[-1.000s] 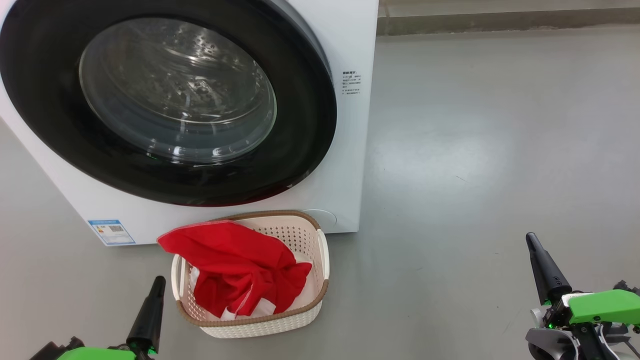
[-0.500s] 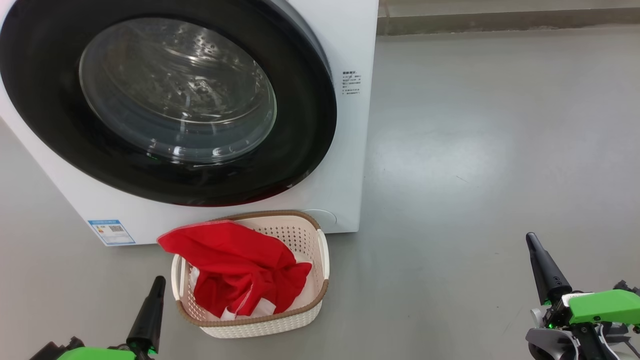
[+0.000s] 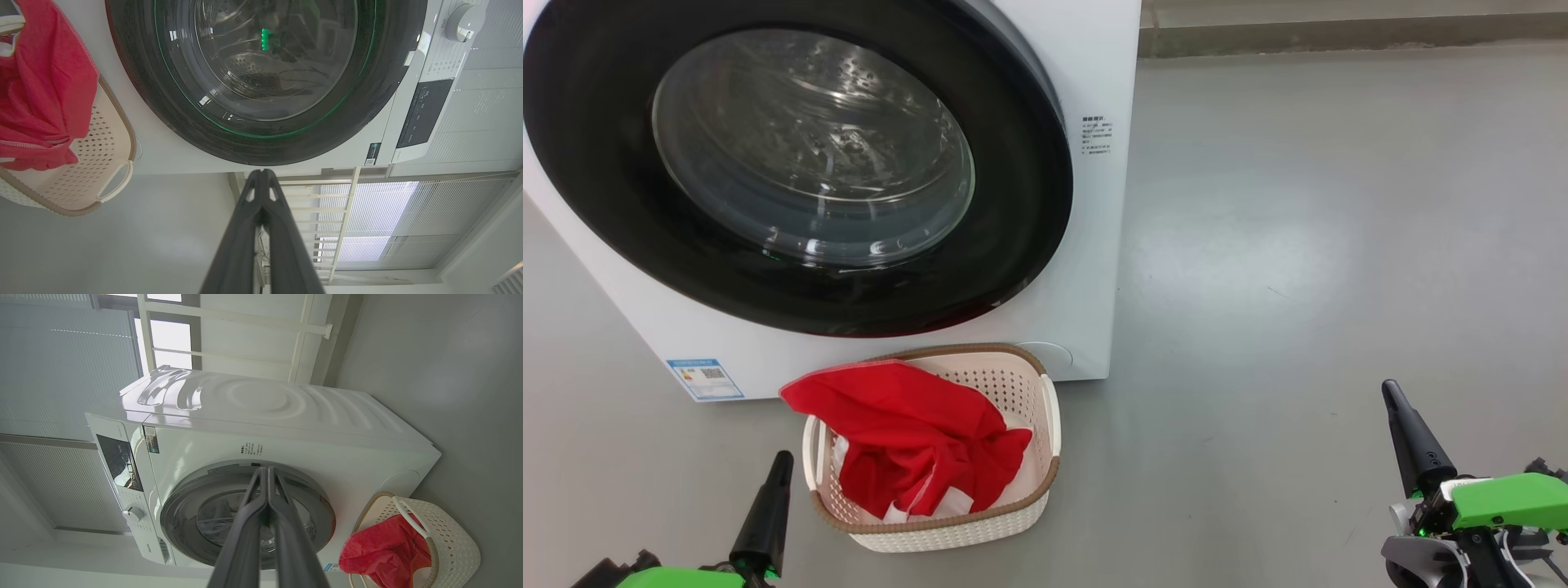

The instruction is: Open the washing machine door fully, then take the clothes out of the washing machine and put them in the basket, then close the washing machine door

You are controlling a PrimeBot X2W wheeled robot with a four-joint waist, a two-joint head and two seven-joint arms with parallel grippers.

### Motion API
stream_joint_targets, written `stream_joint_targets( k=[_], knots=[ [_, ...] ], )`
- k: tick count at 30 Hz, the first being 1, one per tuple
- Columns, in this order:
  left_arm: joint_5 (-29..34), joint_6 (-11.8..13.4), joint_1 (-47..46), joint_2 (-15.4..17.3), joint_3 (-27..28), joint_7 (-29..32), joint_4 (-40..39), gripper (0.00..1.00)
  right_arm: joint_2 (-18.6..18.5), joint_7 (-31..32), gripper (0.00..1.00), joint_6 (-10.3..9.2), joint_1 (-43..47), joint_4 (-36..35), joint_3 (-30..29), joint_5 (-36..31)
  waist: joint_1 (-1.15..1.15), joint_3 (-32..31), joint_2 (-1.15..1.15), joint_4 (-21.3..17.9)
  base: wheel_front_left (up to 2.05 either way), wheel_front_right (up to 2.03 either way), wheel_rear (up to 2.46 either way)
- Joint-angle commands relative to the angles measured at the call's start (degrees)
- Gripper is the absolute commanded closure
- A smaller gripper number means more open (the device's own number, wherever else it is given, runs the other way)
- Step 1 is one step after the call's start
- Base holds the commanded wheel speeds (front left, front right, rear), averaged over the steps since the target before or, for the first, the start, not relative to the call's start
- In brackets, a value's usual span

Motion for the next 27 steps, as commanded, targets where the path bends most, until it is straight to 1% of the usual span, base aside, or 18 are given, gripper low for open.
stream_joint_targets(
  k=[1, 27],
  knots=[
    [-0.6, -0.4, -2.5, 0.5, 2.1, 0.3, -1.5, 1.0, -0.8, 0.4, 1.0, -0.02, -2.5, -1.7, 1.2, 0.2, 0.0, 0.0, 0.0, 0.0, 0.0, 0.0, 0.0],
    [-0.6, -0.4, -2.5, 0.5, 2.1, 0.3, -1.5, 1.0, -0.8, 0.4, 1.0, -0.02, -2.5, -1.7, 1.2, 0.2, 0.0, 0.0, 0.0, 0.0, 0.0, 0.0, 0.0]
  ],
)
